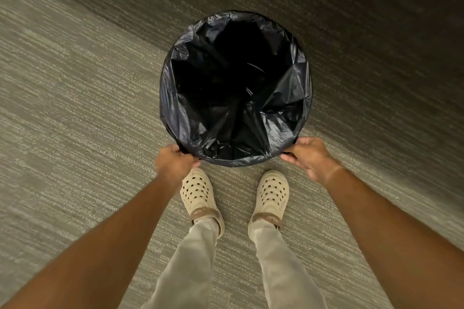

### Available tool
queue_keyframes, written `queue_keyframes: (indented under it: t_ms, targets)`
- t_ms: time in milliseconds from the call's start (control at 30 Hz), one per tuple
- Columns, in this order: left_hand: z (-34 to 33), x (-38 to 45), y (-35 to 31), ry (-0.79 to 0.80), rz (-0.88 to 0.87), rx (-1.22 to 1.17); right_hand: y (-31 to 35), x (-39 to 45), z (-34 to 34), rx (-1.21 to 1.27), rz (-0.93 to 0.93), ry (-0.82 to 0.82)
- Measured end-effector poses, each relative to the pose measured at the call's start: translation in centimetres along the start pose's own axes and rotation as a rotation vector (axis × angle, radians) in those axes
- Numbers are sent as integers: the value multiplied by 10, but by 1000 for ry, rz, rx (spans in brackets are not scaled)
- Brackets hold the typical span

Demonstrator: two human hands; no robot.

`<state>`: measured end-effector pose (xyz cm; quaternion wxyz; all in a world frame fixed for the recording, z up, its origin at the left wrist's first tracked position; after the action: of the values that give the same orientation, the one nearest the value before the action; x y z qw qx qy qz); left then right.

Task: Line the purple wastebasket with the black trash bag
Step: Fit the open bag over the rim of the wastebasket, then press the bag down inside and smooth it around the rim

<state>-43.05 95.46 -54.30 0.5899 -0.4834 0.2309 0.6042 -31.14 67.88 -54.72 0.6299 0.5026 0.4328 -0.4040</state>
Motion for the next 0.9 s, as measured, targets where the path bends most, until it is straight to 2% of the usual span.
queue_keyframes:
  t_ms: [200, 367, 433, 500, 567, 633, 733, 833, 900]
  targets:
    - [-10, 27, -3, -185, -6, 200, -2, 21, -11, -11, 30, -48]
    - [-10, 33, -6, -194, -27, 168, 1, 19, -11, -11, -21, -19]
    - [4, 19, -14, -304, -54, 149, 9, 2, -2, -53, 1, -165]
    - [25, -6, -29, -456, -186, 9, 25, -23, 12, -138, 196, -423]
    - [37, -37, -56, -523, -516, -5, 50, -53, 14, -246, 505, -548]
    - [25, -61, -84, -401, -819, 75, 76, -75, -3, -375, 796, -483]
    - [-23, -70, -124, -48, -1000, 248, 109, -78, -58, -674, 1043, -247]
    - [-70, -36, -142, 123, -1057, 823, 119, -40, -113, -1185, 978, 21]
    - [-88, -1, -140, 198, -974, 1273, 115, -6, -133, -1531, 852, 152]
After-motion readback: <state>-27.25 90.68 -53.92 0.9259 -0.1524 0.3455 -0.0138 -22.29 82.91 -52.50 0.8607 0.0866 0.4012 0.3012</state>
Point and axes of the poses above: each hand's wrist, its own x-axis towards the middle knuckle, its own z-axis out of the back of the hand, y = z × x, the point moved 3 cm from there along x, towards the middle knuckle, and after that the axes turned 4 degrees about x, right-handed, at the moved point
